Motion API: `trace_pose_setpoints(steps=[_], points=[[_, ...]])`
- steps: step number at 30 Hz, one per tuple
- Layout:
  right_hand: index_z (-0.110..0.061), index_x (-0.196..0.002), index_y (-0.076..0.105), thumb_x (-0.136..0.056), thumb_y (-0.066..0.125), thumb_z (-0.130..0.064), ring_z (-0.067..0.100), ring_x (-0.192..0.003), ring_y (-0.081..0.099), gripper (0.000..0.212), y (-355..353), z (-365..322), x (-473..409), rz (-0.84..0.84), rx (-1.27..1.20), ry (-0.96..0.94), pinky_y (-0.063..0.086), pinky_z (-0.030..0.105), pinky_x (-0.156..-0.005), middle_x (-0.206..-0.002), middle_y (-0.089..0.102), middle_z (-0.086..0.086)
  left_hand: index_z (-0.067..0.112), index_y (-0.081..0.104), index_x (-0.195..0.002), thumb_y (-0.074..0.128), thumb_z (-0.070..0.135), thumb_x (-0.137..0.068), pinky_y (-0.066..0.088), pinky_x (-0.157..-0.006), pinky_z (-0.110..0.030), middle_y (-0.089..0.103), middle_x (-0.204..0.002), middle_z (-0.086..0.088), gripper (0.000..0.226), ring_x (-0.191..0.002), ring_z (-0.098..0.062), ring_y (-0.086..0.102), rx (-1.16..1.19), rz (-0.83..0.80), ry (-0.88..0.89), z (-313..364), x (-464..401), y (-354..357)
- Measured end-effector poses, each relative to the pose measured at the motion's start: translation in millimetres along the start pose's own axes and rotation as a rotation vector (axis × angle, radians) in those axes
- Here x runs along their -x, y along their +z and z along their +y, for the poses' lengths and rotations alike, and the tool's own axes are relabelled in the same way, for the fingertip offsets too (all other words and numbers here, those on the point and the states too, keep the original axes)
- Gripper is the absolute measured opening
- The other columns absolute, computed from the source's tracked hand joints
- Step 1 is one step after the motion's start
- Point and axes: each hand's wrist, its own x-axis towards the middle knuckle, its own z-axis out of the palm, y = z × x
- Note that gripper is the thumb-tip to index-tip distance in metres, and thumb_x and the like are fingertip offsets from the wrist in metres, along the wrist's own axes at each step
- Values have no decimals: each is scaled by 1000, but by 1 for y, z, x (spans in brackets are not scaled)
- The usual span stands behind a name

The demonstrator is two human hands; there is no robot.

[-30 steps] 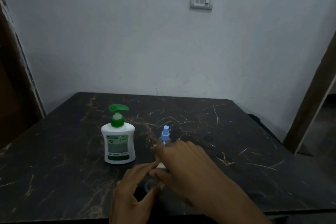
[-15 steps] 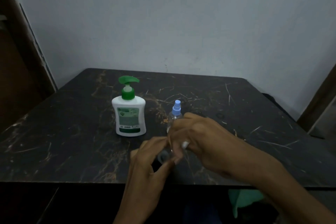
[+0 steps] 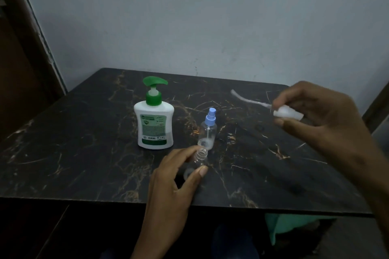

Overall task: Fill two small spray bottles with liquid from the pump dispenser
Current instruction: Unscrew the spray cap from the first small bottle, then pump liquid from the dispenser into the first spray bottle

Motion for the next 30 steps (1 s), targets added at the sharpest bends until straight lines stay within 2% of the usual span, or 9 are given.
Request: trace_pose_setpoints(steps=[3,7,11,15,21,26,30], points=[[-29,-96,69,-85,81,-12,6,-85,68,23,24,36,-2,83,166,251,58,30,-76,-93,72,-11,32,73,-122,72,29,-92,50,-90,-14,71,-117,21,30,-113,-6,67,-1,14,-17,2,0,1],[-29,-92,69,-85,80,-19,0,-81,64,16,83,75,-16,-17,261,399,57,31,-78,-86,69,-16,36,72,-122,74,28,-94,50,-90,-15,70,-119,23,29,-113,-4,67,1,19,-41,1,1,1],[-27,-94,71,-86,78,-22,-2,-77,62,11,123,86,-27,-75,256,366,55,30,-77,-82,68,-16,33,72,-124,75,25,-92,50,-92,-16,71,-119,21,32,-114,-3,67,-19,29,-52,0,1,0],[-27,-95,70,-87,75,-24,2,-81,63,10,135,92,-28,-88,250,318,55,33,-77,-88,70,-15,33,72,-123,74,32,-93,50,-91,-16,71,-118,19,30,-113,-5,68,-19,31,-38,-1,-1,0],[-25,-110,71,-83,81,-18,3,-88,64,30,134,98,-24,-106,241,287,55,28,-81,-99,71,-15,35,72,-123,72,32,-92,51,-91,-17,71,-118,20,31,-113,-5,68,-10,27,-26,-2,-1,0],[-24,-116,70,-82,82,-16,-4,-89,64,37,133,102,-23,-106,223,297,51,17,-80,-101,70,-16,35,72,-123,71,34,-90,50,-92,-17,71,-118,20,33,-114,-5,67,-11,26,-26,-2,-2,1],[-24,-118,68,-81,83,-18,-2,-91,65,39,130,101,-24,-104,220,298,55,24,-86,-102,70,-18,34,72,-123,71,32,-90,50,-90,-16,71,-118,20,33,-112,-5,68,1,33,-31,-3,-2,1]])
